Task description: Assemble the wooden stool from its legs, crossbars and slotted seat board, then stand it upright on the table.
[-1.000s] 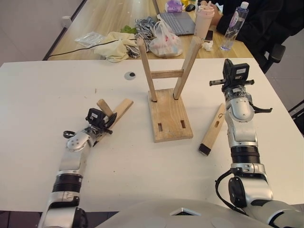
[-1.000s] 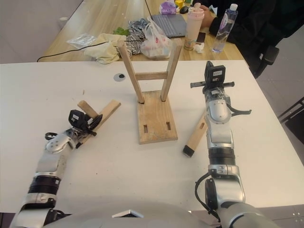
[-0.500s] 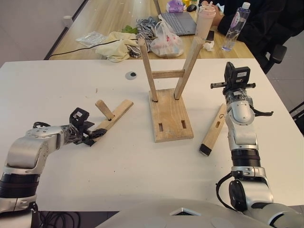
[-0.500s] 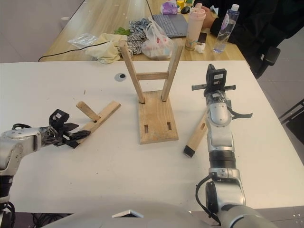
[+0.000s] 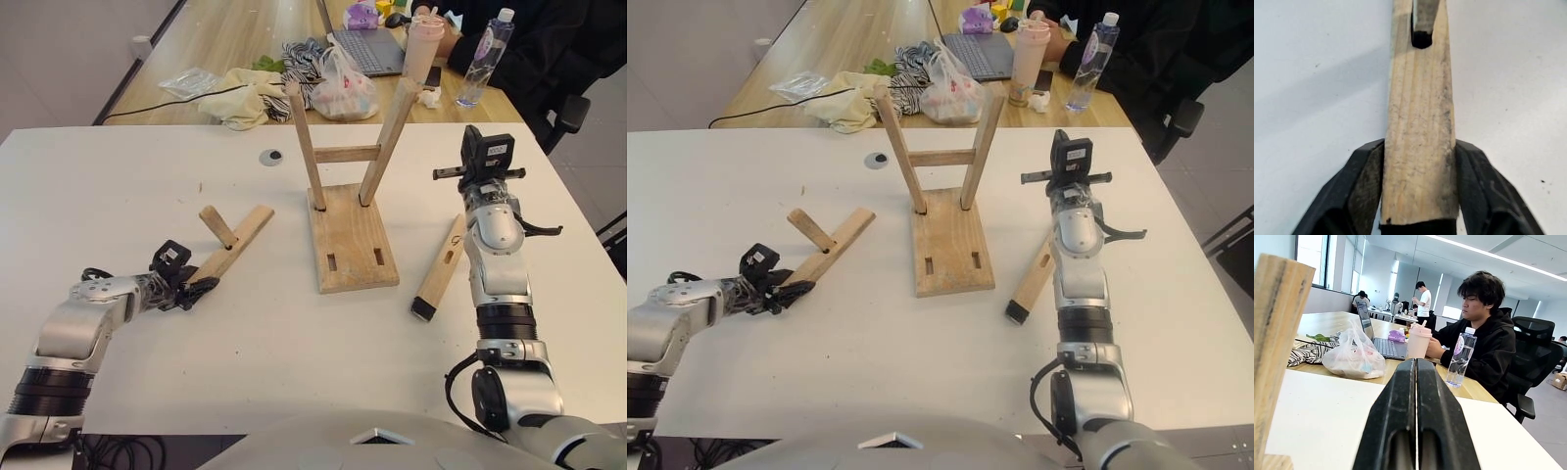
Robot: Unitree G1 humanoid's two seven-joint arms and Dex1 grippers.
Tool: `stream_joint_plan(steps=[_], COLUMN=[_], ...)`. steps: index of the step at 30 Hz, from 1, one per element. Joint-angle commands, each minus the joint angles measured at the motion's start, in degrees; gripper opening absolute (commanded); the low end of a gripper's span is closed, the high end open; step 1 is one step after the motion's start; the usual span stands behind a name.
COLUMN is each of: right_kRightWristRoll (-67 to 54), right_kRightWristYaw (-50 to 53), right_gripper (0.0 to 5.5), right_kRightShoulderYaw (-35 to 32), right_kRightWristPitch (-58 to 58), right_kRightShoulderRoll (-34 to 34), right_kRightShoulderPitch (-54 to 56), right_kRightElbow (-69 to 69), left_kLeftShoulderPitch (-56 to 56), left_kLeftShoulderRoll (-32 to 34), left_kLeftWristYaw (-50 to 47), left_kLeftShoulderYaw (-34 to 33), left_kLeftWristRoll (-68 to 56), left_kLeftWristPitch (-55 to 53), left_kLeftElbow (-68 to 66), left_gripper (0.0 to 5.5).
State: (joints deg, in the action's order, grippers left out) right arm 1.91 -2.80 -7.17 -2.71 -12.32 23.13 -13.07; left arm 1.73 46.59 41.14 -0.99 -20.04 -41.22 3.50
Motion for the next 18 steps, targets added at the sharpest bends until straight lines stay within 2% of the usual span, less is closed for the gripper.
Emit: stream_joint_plan(steps=[1, 4, 6, 10, 13, 18], right_kRightWristRoll=[-8.8, -23.3, -33.5, -51.9, -63.7, -69.7], right_kRightWristYaw=[-7.0, -16.2, -23.1, -33.4, -35.5, -38.2], right_gripper=[0.0, 0.25, 0.7, 1.27, 1.82, 2.6], right_kRightShoulderYaw=[-1.7, -5.3, -7.7, -10.4, -11.6, -7.8], right_kRightWristPitch=[4.9, 13.1, 20.1, 36.5, 45.1, 52.7], right_kRightShoulderRoll=[0.1, 0.3, -1.3, -4.6, -4.4, -4.8], right_kRightShoulderPitch=[3.5, 6.5, 9.0, 12.9, 14.8, 14.5], right_kRightElbow=[1.1, 4.4, 6.0, 10.6, 13.8, 16.7], left_kLeftShoulderPitch=[0.0, -7.8, -13.7, -22.1, -27.2, -29.9], left_kLeftShoulderRoll=[-2.8, -3.5, -1.6, 0.5, -0.4, -3.5], left_kLeftWristYaw=[-0.2, 1.6, 5.7, 11.7, 12.0, 13.4], left_kLeftShoulderYaw=[-1.8, -13.9, -21.2, -28.3, -29.0, -20.5], left_kLeftWristRoll=[-1.7, -13.2, -23.6, -40.7, -50.9, -52.5], left_kLeftWristPitch=[-1.3, -7.9, -14.0, -22.0, -25.5, -25.0], left_kLeftElbow=[-1.0, -3.2, -2.6, 1.6, 4.1, 6.9], left_gripper=[2.03, 2.01, 2.01, 2.01, 2.01, 2.01])
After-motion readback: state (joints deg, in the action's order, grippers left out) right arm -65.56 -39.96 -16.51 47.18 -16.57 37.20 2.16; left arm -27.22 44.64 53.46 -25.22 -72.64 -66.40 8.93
